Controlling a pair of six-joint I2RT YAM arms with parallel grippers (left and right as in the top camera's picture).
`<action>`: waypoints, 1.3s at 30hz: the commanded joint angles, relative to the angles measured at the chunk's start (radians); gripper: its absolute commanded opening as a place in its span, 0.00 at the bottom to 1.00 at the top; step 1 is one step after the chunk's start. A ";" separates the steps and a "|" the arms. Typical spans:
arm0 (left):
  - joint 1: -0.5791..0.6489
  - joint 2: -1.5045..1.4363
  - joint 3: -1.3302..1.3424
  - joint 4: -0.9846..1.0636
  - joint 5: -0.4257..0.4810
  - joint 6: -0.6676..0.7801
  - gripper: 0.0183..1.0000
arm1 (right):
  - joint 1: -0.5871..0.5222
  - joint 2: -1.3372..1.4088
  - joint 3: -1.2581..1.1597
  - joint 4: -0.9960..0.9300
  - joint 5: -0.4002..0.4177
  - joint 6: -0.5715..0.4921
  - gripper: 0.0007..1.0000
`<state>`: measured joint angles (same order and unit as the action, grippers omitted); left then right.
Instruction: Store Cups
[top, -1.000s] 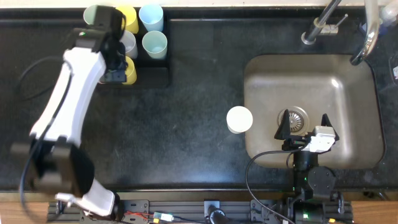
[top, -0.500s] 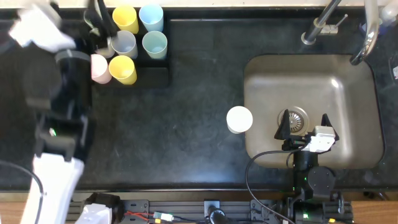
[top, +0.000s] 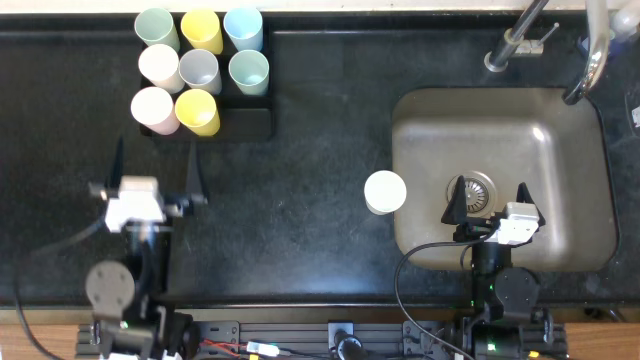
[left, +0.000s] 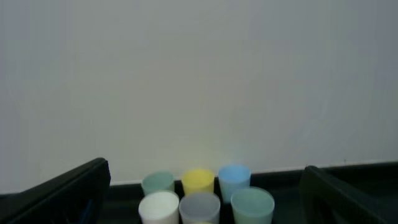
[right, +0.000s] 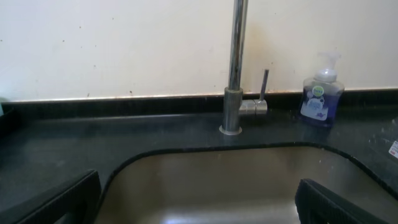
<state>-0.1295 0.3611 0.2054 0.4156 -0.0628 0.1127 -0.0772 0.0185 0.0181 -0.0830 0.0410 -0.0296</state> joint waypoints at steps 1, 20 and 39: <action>0.027 -0.214 -0.172 0.001 0.016 0.012 1.00 | -0.002 -0.005 -0.013 0.005 0.000 0.007 1.00; 0.034 -0.359 -0.198 -0.500 0.043 -0.088 1.00 | -0.002 -0.005 -0.013 0.006 0.000 0.007 1.00; 0.034 -0.359 -0.198 -0.500 0.043 -0.088 1.00 | -0.002 -0.005 -0.013 0.005 0.000 0.007 1.00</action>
<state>-0.0975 0.0109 0.0082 -0.0799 -0.0326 0.0429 -0.0772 0.0185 0.0181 -0.0830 0.0414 -0.0292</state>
